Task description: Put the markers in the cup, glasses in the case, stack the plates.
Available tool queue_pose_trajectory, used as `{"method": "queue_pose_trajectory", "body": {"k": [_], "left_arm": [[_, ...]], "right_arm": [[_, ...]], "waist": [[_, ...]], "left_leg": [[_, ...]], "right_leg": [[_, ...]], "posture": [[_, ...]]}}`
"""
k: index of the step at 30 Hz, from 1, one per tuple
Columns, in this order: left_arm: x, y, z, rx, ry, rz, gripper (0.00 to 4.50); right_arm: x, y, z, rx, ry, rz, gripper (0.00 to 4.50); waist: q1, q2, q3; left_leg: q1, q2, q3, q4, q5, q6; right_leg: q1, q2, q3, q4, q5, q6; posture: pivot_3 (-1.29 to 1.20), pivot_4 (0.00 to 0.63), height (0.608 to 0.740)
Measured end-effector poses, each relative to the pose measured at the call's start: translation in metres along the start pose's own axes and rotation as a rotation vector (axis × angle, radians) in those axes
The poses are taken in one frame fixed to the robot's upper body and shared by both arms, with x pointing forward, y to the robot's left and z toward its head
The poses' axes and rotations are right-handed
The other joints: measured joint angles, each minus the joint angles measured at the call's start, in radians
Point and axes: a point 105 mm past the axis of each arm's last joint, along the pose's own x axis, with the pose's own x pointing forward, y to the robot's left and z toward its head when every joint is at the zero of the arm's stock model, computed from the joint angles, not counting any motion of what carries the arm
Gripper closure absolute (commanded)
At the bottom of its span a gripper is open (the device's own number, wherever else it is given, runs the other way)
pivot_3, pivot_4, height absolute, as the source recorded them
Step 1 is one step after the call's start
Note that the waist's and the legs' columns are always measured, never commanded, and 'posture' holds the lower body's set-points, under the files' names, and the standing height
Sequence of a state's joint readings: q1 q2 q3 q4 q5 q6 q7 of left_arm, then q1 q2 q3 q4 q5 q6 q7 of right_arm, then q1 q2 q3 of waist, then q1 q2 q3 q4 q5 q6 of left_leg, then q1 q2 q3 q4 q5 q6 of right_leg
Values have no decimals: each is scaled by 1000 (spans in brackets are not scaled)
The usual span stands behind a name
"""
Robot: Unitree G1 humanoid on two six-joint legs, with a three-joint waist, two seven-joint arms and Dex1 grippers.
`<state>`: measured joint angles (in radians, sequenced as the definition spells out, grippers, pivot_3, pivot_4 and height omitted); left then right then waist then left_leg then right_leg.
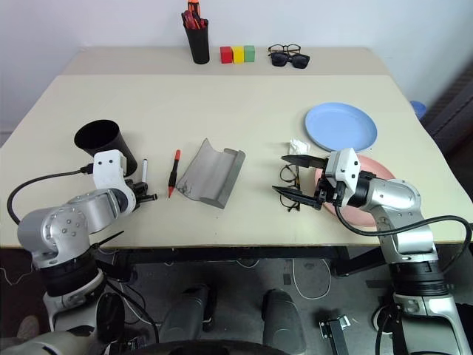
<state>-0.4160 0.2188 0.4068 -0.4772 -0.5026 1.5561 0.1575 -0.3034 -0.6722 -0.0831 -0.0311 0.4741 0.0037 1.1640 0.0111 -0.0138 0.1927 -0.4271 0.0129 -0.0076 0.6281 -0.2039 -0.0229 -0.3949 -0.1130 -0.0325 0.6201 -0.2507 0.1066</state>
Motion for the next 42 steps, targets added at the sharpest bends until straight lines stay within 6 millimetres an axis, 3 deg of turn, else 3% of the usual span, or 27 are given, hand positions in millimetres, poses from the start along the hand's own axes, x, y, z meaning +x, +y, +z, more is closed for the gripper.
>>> {"method": "queue_pose_trajectory", "body": {"k": [4,9,16,19,24,33,42], "left_arm": [[-14,-16,-6,85,-28,-158,4477],[-38,-39,6,242,-198,-336,4477],[-57,-32,58,456,-702,-162,4477],[-62,-28,71,492,-903,-86,4477],[-59,-22,80,592,-1095,11,4477],[-41,8,109,564,-1199,319,4477],[-31,37,92,540,-1114,415,4477]], "right_arm": [[1,-3,2,-7,-4,-2,1136],[1,-4,0,-3,-6,-6,1136],[2,-5,-4,10,-10,-19,1136],[3,-8,-4,7,-6,-24,1136],[5,-13,-1,-3,-13,-25,1136],[5,-14,-3,4,-11,-34,1136],[5,-15,-3,4,-10,-48,1136]], "waist": [[-1,0,0],[2,0,0],[2,0,0],[3,0,0],[5,0,0],[1,0,0],[2,0,0]], "left_leg": [[0,0,0,0,0,0],[0,0,1,0,-1,-1],[-1,0,4,-2,-1,-1],[-2,0,4,-2,0,0],[-3,0,4,-3,0,0],[-3,0,5,-2,0,1],[-3,0,5,-1,0,0]], "right_leg": [[-1,0,0,0,0,0],[-1,-1,0,-2,0,-2],[-1,-4,2,-6,1,-3],[-2,-4,2,-7,1,-3],[-2,-4,2,-7,2,-3],[-2,-2,2,-6,6,5],[-2,-1,2,-5,7,6]], "posture": [[0,150,740],[0,150,740],[0,150,740],[0,150,740],[0,150,740],[0,150,740],[0,150,740]]}}
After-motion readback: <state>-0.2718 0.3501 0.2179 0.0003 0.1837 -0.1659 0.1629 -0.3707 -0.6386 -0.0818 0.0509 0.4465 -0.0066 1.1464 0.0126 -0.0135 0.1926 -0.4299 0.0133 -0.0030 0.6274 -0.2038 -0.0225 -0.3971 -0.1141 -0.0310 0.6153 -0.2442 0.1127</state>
